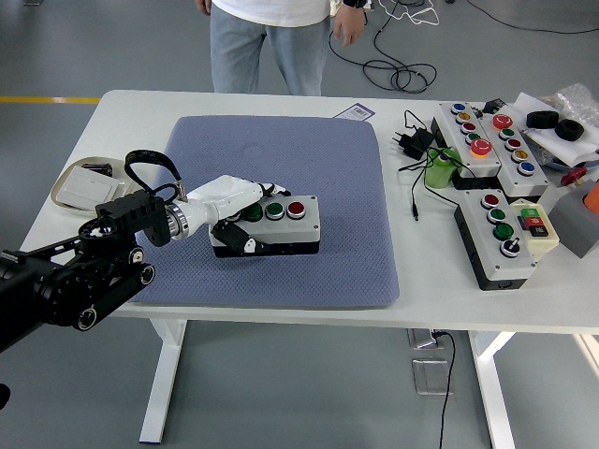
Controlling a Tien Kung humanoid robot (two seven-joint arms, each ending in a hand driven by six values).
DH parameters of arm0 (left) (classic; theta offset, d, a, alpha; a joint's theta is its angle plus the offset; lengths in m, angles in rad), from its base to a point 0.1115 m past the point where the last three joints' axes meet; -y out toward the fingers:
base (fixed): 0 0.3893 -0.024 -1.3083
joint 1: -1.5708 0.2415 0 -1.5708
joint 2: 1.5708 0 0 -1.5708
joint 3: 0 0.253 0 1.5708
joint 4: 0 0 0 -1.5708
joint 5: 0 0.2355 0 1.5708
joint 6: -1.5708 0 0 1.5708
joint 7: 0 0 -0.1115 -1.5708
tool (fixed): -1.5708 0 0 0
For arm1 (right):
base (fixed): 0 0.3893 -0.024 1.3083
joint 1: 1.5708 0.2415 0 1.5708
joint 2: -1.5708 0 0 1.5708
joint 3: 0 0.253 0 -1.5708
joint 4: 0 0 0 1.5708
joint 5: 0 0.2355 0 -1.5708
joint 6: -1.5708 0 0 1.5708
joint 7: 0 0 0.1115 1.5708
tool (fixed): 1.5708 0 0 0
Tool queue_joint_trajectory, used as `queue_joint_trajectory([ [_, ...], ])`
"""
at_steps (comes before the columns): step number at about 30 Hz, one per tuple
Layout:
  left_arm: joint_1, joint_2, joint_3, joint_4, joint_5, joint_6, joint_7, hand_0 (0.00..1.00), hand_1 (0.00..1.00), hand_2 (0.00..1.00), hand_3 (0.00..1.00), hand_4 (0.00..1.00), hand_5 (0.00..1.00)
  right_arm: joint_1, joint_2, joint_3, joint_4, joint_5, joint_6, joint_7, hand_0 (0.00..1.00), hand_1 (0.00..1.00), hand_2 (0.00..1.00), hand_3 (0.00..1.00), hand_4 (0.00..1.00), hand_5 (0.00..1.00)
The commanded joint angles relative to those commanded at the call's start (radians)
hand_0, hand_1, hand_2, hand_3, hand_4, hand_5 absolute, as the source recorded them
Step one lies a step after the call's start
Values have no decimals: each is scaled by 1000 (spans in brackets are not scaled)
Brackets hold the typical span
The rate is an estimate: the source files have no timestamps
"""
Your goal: Pick up the button,place it on the desk,press the button,press the button
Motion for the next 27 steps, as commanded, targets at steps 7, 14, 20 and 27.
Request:
queue_joint_trajectory([
  [7, 1, 1, -7, -2, 6, -21, 6, 783, 833, 878, 852, 694, 18, 0, 0, -1, 0, 1, -1, 0, 644, 507, 547, 588, 241, 342],
  [14, 35, 18, -92, -73, 32, -90, 35, 913, 911, 945, 930, 688, 2, -1, 1, 1, 0, 2, -1, 2, 643, 507, 547, 588, 241, 342],
  [20, 75, 38, -229, -214, 55, -174, 72, 940, 920, 953, 931, 688, 2, -2, 1, 5, 0, -2, 0, 2, 643, 507, 547, 588, 241, 342],
  [27, 145, 61, -380, -410, 123, -207, 177, 726, 737, 783, 910, 650, 2, -5, 2, 8, 0, -1, 0, 3, 643, 507, 547, 588, 241, 342],
])
